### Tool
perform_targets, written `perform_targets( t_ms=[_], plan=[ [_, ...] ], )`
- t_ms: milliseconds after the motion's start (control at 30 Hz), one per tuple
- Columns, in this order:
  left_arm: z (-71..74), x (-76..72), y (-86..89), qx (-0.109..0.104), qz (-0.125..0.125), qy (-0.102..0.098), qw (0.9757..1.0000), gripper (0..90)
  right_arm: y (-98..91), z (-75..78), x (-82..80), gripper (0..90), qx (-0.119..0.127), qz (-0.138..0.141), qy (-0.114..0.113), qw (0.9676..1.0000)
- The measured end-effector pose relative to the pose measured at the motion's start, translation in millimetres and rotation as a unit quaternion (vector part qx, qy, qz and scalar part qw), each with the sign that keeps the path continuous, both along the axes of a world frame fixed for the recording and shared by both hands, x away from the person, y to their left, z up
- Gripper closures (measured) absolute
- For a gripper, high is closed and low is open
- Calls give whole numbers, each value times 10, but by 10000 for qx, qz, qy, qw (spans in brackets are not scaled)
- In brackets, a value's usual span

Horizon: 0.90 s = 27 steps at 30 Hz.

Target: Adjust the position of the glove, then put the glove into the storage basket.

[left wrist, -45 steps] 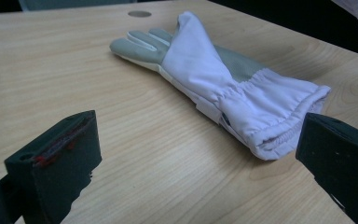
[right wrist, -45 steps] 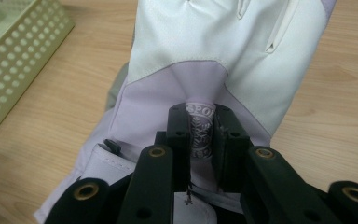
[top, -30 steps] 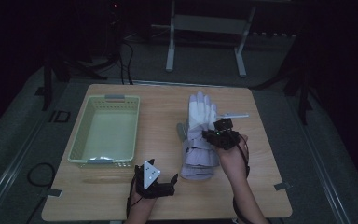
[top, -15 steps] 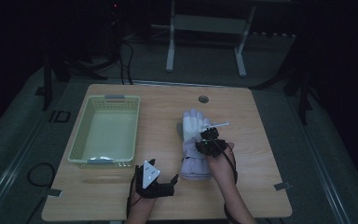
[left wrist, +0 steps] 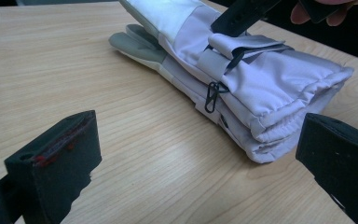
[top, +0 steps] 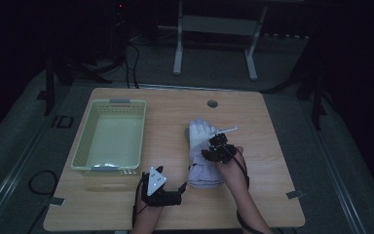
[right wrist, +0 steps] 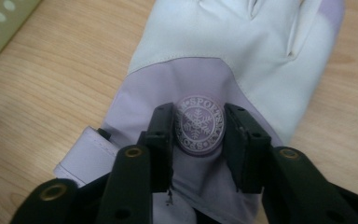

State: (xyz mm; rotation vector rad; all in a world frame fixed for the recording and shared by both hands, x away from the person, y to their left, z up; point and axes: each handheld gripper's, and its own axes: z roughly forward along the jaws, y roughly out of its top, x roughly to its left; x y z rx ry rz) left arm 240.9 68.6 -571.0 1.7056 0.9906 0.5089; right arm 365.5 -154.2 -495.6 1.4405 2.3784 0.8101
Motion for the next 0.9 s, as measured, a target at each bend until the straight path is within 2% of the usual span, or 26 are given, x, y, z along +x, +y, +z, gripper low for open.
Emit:
perform_targets(
  t_ms=[133,167,233,300,400,433,500,567,600,633,700,767,833,900],
  plan=[
    [1,-5,-6,29,-21,-22,10000,1,-93,55,-33,494,155,186,-217,9995],
    [2,-9,-12,54,-25,-34,10000,1,-123,71,-56,440,272,355,-360,9983],
    [3,-13,-21,100,-58,-64,9999,1,-174,99,-100,363,344,371,-387,9980],
    [4,-15,-33,142,-67,-73,9999,1,-241,120,-135,270,533,414,-368,9970],
    [3,-8,-33,118,-81,-46,9999,1,-301,150,-186,203,665,522,-475,9953],
    [3,-8,-33,118,-81,-46,9999,1,-301,150,-186,203,665,522,-475,9953],
    [3,6,-33,109,-87,24,9999,1,-326,164,-218,177,473,776,-502,9946],
    [4,7,-36,124,-105,25,9999,1,-361,162,-219,197,545,846,-467,9938],
    [4,7,-38,146,-143,13,9998,1,-383,164,-223,199,558,873,-562,9930],
    [4,5,-42,155,-166,-3,9997,1,-429,166,-238,216,509,906,-835,9911],
    [5,7,-42,148,-198,11,9997,1,-455,167,-245,213,522,918,-869,9906],
    [5,27,-35,198,-274,75,9994,1,-515,173,-262,207,472,912,-1068,9890],
    [3,60,-14,126,-438,188,9988,1,-565,185,-286,193,476,1061,-1160,9864],
    [13,102,3,99,-618,356,9974,1,-618,206,-307,193,467,1080,-1253,9851]
  ],
)
